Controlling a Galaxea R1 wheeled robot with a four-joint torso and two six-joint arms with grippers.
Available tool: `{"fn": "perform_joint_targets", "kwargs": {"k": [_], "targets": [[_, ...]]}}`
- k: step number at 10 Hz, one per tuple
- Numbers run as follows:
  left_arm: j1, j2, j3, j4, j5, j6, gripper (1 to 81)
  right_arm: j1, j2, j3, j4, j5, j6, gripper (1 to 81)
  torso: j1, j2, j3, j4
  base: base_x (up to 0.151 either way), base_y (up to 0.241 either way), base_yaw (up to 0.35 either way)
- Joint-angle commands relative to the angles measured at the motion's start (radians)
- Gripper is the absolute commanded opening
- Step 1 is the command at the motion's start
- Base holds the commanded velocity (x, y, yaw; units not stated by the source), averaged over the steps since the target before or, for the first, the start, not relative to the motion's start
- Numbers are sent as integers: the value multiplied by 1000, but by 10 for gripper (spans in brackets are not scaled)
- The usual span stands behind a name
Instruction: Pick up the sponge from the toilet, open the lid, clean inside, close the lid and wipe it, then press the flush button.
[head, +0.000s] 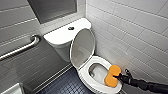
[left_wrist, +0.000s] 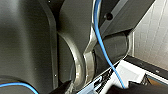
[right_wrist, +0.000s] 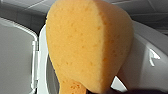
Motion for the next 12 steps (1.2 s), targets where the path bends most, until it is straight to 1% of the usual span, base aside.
{"fn": "perform_joint_targets", "kwargs": {"k": [1, 4, 6, 7, 8, 9, 11, 12], "targets": [[44, 3, 27, 9, 52, 9, 811, -2, -130, 142, 8, 11, 6, 10, 0, 0, 0, 0, 0, 0, 0], [42, 4, 24, 10, 52, 11, 811, -111, -244, 280, 3, 90, 2, 10, 0, 0, 0, 0, 0, 0, 0], [44, 3, 24, 10, 52, 18, 811, -231, -256, 323, 1, 155, -3, 10, 0, 0, 0, 0, 0, 0, 0], [44, 3, 24, 10, 52, 20, 811, -291, -262, 343, 1, 166, -6, 10, 0, 0, 0, 0, 0, 0, 0], [44, -3, 24, 10, 52, 20, 811, -360, -268, 355, -6, 166, -27, 10, 0, 0, 0, 0, 0, 0, 0], [38, -7, 24, 10, 50, 20, 811, -432, -281, 369, -6, 169, -72, 10, 0, 0, 0, 0, 0, 0, 0], [22, -19, 30, 9, 22, 18, 811, -544, -339, 452, -8, 207, -158, 10, 0, 0, 0, 0, 0, 0, 0], [18, -20, 34, 10, 21, 20, 811, -574, -383, 510, -6, 232, -197, 10, 0, 0, 0, 0, 0, 0, 0]]}}
